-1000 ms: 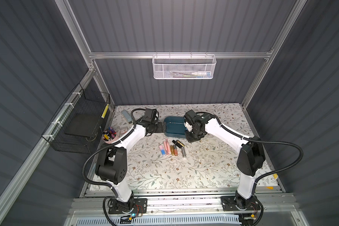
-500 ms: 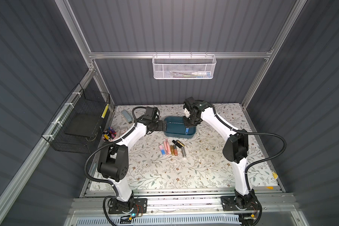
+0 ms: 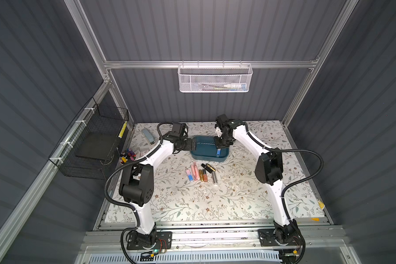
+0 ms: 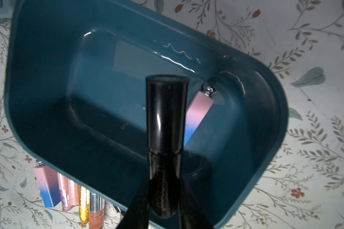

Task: Put the lipstick into the storage box
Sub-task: Place the lipstick in the storage box.

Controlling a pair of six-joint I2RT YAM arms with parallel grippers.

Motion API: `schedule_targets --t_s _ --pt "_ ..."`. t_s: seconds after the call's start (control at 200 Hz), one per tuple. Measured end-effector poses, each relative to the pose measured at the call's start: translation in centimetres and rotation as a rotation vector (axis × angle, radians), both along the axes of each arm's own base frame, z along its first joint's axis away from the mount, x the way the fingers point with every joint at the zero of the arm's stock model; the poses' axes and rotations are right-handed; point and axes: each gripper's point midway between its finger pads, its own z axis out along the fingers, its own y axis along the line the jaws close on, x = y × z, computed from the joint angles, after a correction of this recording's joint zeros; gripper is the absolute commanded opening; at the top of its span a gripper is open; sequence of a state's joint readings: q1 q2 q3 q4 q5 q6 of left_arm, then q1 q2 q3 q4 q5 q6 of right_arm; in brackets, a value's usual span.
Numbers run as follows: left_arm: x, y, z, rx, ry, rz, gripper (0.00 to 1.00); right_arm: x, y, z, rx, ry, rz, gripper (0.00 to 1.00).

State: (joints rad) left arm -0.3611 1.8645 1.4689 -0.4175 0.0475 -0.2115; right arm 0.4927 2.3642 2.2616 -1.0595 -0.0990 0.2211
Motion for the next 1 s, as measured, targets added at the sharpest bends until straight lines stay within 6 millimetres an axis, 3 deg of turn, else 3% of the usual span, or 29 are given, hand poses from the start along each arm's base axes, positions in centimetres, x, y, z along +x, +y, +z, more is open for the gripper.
schedule_targets --t_s 0.325,0.67,1.001 --pt "0.6 -0.4 -2.0 0.004 0.039 -0.006 1.0 0.4 -0.5 -1.7 0.015 0.039 -0.008 0.29" --pt "0.7 -0.9 -2.2 -0.017 0.048 -0.022 1.0 0.5 -0.7 -1.7 0.037 0.047 -0.007 0.34" --pt "0.6 -1.6 -2.3 -0.056 0.063 -0.029 1.0 -1.8 -1.8 -0.8 0.022 0.07 -0.006 0.34"
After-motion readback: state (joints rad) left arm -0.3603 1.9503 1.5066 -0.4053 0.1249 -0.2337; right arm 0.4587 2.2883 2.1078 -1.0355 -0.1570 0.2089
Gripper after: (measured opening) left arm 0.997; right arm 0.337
